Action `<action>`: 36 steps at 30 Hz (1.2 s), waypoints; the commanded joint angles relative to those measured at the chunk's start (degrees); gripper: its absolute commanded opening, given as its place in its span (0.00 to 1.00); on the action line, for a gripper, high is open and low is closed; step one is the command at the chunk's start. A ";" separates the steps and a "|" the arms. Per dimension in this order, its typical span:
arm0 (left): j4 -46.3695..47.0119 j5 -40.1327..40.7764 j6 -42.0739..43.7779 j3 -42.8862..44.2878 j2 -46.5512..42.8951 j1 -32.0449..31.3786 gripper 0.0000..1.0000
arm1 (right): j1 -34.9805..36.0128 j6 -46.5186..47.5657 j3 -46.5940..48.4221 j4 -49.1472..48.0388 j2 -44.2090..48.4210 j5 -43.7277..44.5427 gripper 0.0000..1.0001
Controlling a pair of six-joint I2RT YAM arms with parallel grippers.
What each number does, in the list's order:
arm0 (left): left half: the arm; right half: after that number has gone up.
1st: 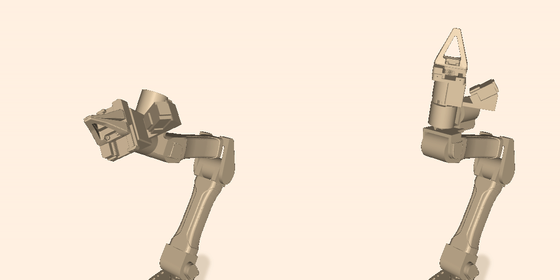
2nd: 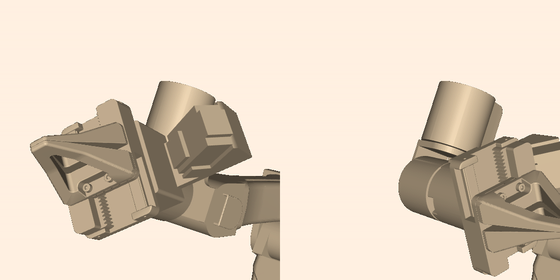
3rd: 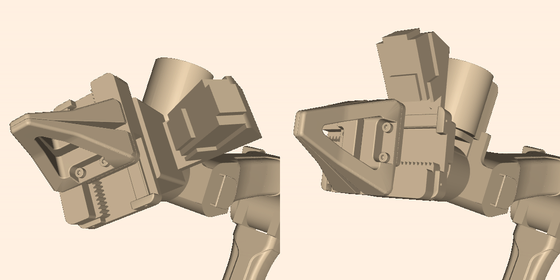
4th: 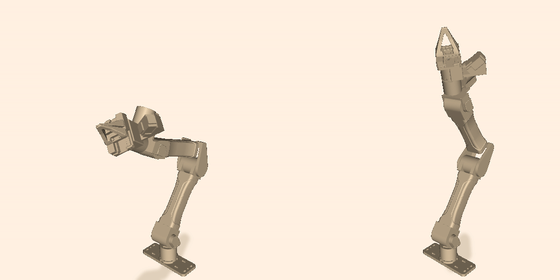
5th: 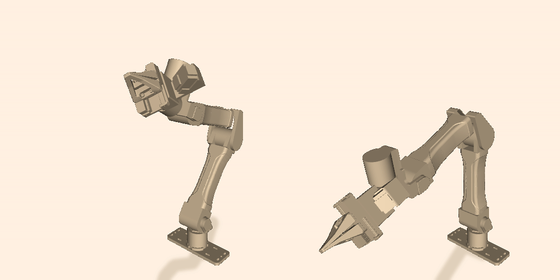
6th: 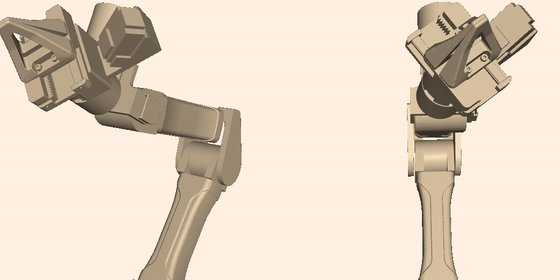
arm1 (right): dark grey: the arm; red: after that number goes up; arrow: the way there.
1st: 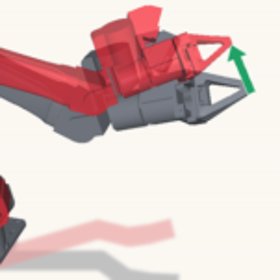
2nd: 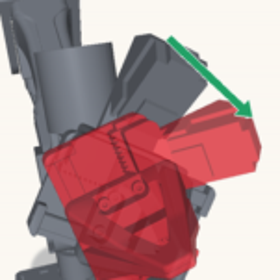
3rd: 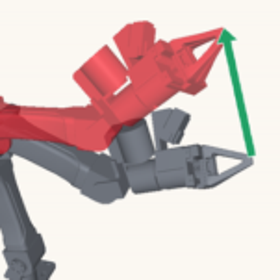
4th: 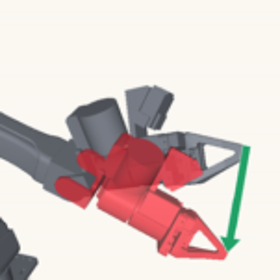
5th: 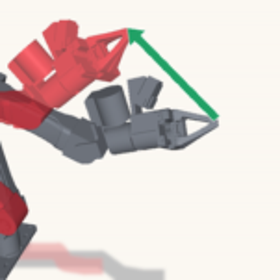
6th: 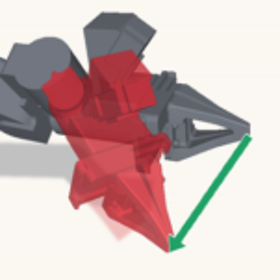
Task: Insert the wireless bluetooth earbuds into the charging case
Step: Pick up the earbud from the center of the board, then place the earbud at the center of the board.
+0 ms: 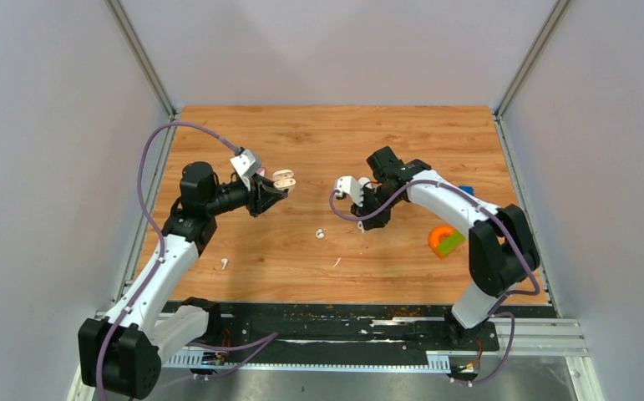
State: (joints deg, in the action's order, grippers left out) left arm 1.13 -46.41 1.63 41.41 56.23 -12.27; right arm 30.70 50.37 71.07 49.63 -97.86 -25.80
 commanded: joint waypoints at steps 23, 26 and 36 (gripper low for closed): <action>13.41 -4.73 -8.65 -0.96 0.84 -1.94 0.00 | 15.07 2.80 8.61 -31.16 22.83 8.06 0.00; 14.50 -5.47 -9.44 -1.60 0.19 -2.20 0.00 | 17.63 4.25 9.33 -33.41 22.14 10.42 0.00; 16.30 -6.77 -11.99 -2.45 -2.13 -2.82 0.00 | 23.57 11.62 9.41 -38.51 19.90 14.14 0.00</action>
State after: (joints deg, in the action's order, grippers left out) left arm 13.39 -52.10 -7.88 38.68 55.86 -14.79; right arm 52.40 57.25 79.09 15.99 -77.03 -14.31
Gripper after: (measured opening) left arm 0.351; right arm 0.184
